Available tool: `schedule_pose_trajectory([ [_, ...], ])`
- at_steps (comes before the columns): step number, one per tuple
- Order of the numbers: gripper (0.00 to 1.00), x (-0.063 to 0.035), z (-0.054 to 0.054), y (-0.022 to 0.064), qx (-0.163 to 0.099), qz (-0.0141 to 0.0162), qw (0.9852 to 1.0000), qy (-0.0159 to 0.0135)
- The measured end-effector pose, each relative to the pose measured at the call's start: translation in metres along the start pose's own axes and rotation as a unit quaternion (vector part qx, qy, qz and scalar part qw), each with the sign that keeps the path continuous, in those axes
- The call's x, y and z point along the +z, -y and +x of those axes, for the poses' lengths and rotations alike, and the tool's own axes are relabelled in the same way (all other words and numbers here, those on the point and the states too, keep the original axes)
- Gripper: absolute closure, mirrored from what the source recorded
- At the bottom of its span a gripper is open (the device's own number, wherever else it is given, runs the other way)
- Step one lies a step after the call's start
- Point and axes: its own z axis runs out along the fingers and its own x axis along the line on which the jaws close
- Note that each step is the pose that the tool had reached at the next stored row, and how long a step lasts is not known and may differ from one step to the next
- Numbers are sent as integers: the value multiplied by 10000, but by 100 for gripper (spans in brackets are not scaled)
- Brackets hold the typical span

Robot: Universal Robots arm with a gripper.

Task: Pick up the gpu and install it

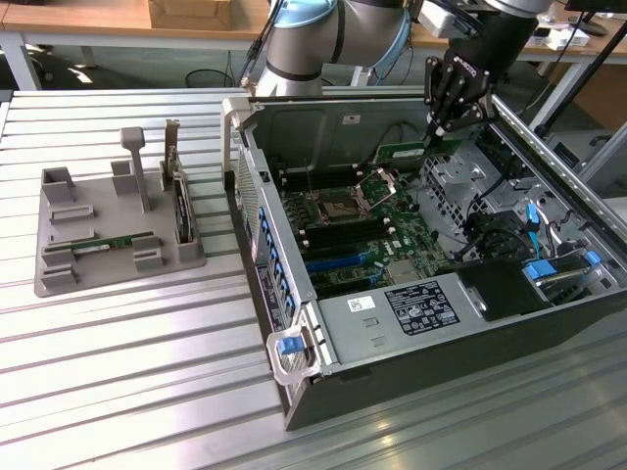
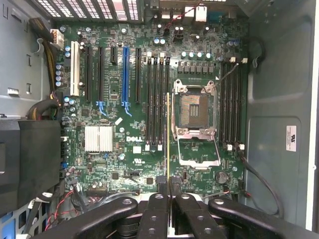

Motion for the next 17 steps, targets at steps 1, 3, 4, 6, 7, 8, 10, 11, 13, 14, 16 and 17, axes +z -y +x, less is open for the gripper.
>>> schedule_pose_trajectory([
  [1, 88, 2, 0, 0, 0, 0, 10000, 0],
  [3, 88, 7, 0, 0, 0, 0, 10000, 0],
  [4, 88, 9, 0, 0, 0, 0, 10000, 0],
  [6, 88, 12, 0, 0, 0, 0, 10000, 0],
  [7, 88, 14, 0, 1, 0, 0, 10000, 0],
  [8, 88, 17, 1, 1, 0, 0, 10000, 0],
  [10, 88, 54, 1, 2, 0, 0, 10000, 0],
  [11, 88, 109, 3, 5, 0, 0, 10000, 0],
  [13, 88, 245, 6, 11, 0, 0, 10000, 1],
  [14, 88, 250, 6, 11, 0, 0, 10000, 1],
  [16, 88, 259, 6, 11, 0, 0, 10000, 1],
  [17, 88, 268, 6, 12, 0, 0, 10000, 1],
])
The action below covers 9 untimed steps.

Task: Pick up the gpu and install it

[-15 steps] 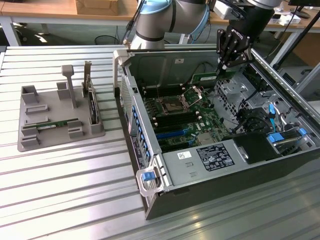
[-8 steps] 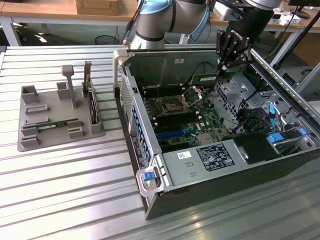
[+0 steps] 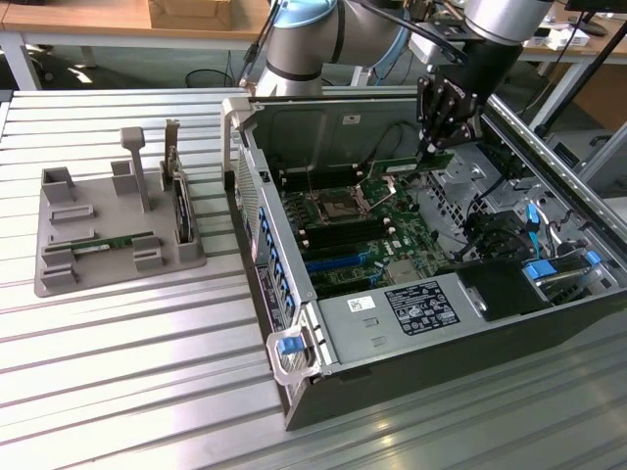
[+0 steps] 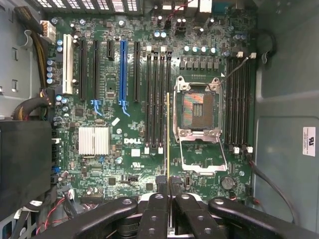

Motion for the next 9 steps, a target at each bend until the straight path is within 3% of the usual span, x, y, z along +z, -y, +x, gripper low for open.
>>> schedule_pose_trajectory([
  [9, 88, 41, 1, 2, 0, 0, 10000, 0],
])
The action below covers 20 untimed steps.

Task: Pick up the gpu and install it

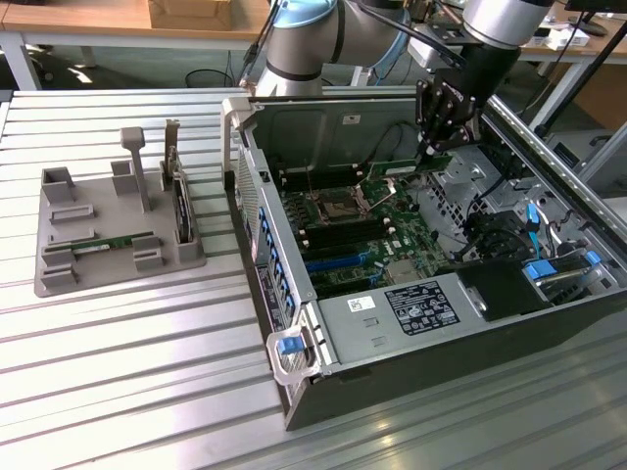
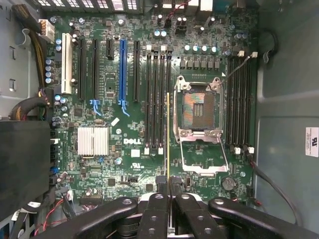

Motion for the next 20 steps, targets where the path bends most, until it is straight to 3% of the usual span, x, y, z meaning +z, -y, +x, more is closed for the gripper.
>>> schedule_pose_trajectory([
  [20, 88, 89, 2, 4, 0, 0, 10000, 0],
])
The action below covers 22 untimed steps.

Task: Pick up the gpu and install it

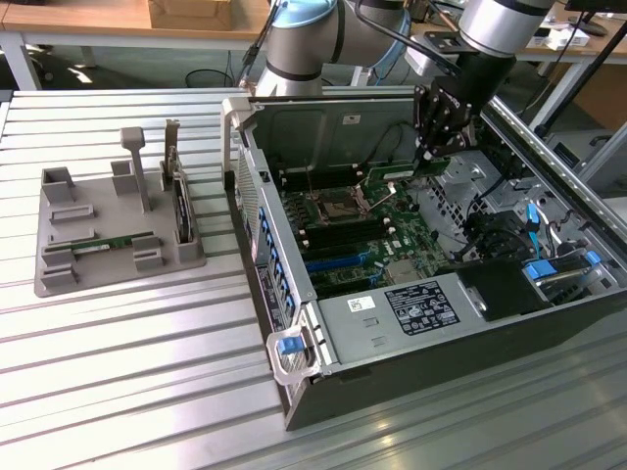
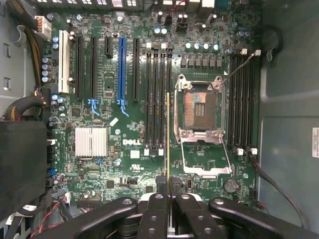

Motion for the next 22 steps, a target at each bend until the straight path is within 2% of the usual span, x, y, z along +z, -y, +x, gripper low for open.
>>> schedule_pose_trajectory([
  [22, 88, 60, 1, 3, 0, 0, 10000, 0],
])
